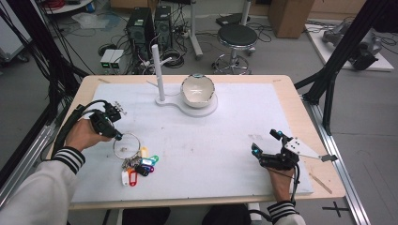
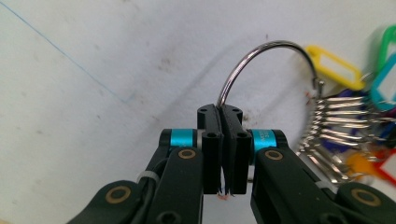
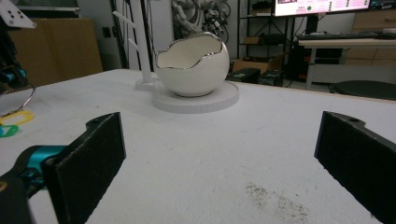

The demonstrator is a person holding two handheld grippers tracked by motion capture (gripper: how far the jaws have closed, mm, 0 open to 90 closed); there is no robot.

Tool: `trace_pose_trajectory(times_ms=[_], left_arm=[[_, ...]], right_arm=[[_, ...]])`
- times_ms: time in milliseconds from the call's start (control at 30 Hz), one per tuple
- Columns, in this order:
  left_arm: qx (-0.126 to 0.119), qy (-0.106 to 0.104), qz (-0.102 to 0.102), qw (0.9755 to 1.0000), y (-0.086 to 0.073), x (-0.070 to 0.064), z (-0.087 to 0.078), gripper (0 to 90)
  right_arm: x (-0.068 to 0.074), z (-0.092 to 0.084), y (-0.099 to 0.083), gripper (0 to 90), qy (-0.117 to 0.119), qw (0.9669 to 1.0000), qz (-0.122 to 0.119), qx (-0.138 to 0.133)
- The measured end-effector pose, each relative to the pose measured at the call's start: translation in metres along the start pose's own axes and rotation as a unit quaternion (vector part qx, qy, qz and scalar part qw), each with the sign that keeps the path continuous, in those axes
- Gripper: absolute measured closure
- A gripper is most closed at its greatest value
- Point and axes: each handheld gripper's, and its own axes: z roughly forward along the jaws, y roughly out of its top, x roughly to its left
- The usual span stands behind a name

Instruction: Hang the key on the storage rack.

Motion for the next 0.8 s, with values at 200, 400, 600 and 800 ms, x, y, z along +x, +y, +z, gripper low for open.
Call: trace_pose_trajectory(times_ms=[200,400,600,800], left_arm=[[-0.060,0.002,0.012,0.9981,0.007,0.005,-0.025,87.2],[-0.116,0.002,0.019,0.9930,0.015,0.011,-0.045,87.5],[-0.183,0.004,0.022,0.9828,0.024,0.017,-0.060,87.7],[-0.220,-0.005,0.046,0.9744,0.034,0.021,-0.067,87.8]], right_arm=[[0.000,0.000,0.000,1.3,0.000,1.0000,0.001,0.002],[0.000,0.000,0.000,1.3,0.000,1.0000,-0.002,0.002],[0.000,0.000,0.000,1.3,0.000,1.0000,0.000,0.001],[0.000,0.000,0.000,1.3,-0.001,1.0000,0.001,0.003]])
